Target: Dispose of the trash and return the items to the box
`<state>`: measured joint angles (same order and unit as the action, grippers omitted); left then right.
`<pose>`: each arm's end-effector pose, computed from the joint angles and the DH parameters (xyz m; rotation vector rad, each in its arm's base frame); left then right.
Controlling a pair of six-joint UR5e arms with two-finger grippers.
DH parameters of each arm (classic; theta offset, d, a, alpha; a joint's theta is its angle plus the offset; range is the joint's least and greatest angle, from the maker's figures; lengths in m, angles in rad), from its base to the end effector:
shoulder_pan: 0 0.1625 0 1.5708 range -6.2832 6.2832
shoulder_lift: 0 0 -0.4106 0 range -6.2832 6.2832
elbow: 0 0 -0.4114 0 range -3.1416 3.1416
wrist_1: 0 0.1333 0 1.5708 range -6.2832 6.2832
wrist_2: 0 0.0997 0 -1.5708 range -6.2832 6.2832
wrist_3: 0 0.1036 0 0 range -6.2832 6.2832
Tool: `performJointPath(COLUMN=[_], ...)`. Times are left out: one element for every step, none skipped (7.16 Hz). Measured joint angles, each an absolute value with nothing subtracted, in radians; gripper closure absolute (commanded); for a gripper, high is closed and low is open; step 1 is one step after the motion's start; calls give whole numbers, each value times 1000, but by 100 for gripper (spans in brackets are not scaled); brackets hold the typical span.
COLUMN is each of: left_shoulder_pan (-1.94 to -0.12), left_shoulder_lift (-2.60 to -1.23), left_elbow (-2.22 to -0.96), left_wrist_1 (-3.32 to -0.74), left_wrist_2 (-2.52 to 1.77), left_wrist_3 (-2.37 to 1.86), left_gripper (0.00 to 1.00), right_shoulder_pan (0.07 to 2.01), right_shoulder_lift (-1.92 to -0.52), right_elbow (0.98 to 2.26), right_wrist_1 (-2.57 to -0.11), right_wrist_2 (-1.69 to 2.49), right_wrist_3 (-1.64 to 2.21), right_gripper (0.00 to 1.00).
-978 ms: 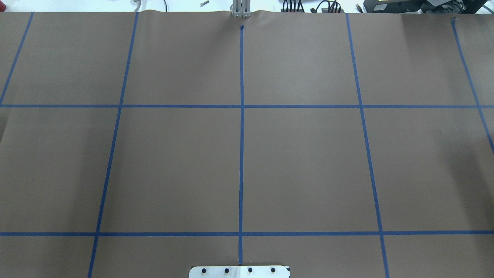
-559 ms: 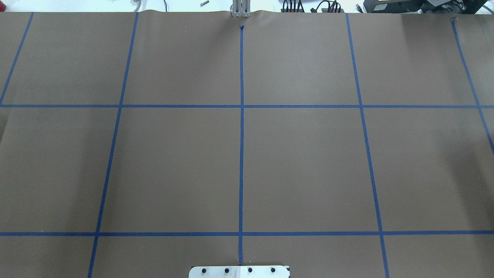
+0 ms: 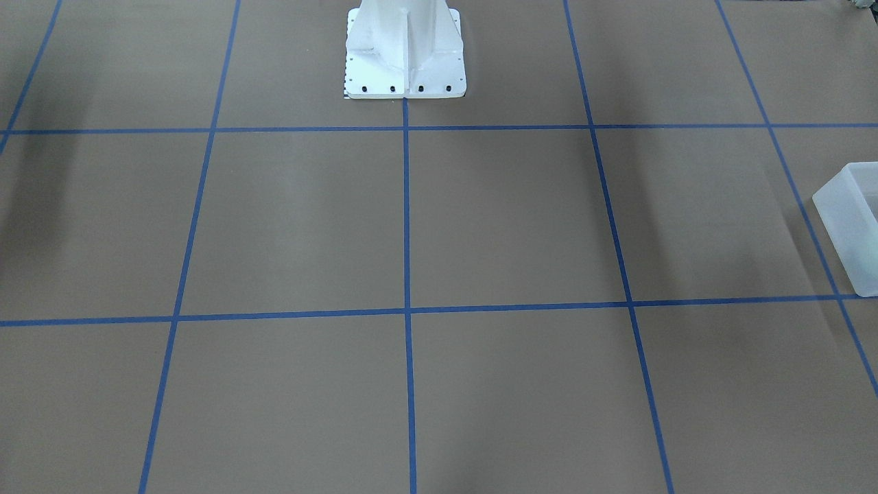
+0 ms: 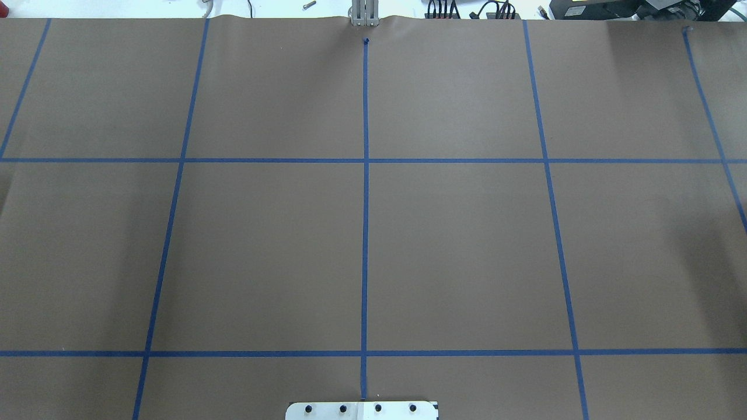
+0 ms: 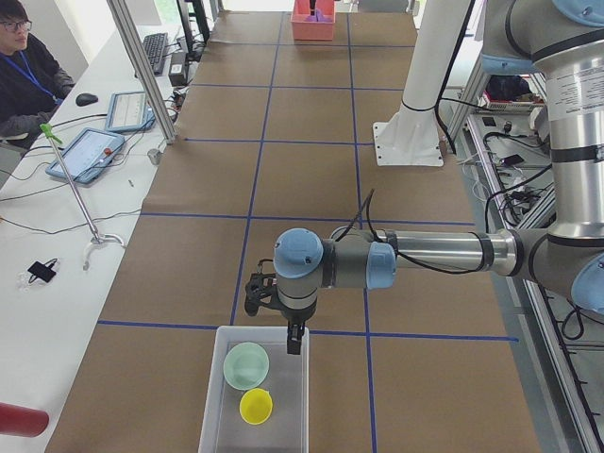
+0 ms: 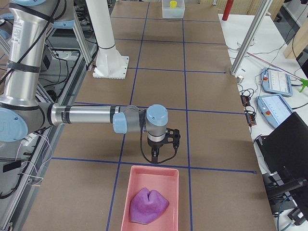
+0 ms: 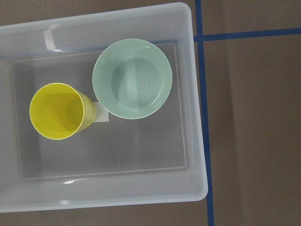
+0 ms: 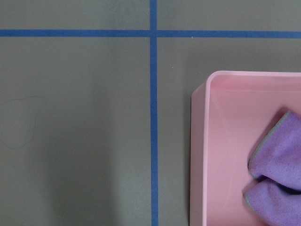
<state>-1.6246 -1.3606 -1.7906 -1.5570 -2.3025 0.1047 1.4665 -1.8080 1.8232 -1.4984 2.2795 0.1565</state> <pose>-0.0868 -0.4210 0.6376 0.0539 0.7298 0.0471 0.0217 -0.4256 0.6250 -0.0089 -0.7131 0.0189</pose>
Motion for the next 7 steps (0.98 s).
performJointPath(left_shoulder_pan=[-1624, -1623, -1623, -1623, -1623, -1623, -1623], left_shoulder_lift=[-1361, -1361, -1362, -1362, -1362, -1362, -1361], left_elbow=[-1790, -1790, -1791, -1791, -1790, -1790, -1790], left_wrist_1=[-1557, -1557, -1557, -1557, -1557, -1557, -1557], left_wrist_2=[-2303, -2303, -2302, -2302, -2303, -2302, -2302], left_wrist_3=[105, 105, 105, 105, 105, 106, 106], left_gripper=[2, 2, 2, 2, 2, 2, 2], right_shoulder_pan=[1466, 1466, 1466, 1466, 1466, 1466, 1466], right_shoulder_lift=[-1808, -1809, -1809, -1809, -1809, -1809, -1808], right_elbow=[1824, 1825, 1825, 1826, 1827, 1830, 1833], right_wrist_1=[-1498, -1498, -1498, -1498, -1498, -1497, -1497], right_wrist_2=[2280, 2282, 2287, 2296, 2301, 2306, 2315], right_wrist_3=[156, 157, 157, 158, 158, 158, 157], right_gripper=[0, 0, 0, 0, 0, 0, 0])
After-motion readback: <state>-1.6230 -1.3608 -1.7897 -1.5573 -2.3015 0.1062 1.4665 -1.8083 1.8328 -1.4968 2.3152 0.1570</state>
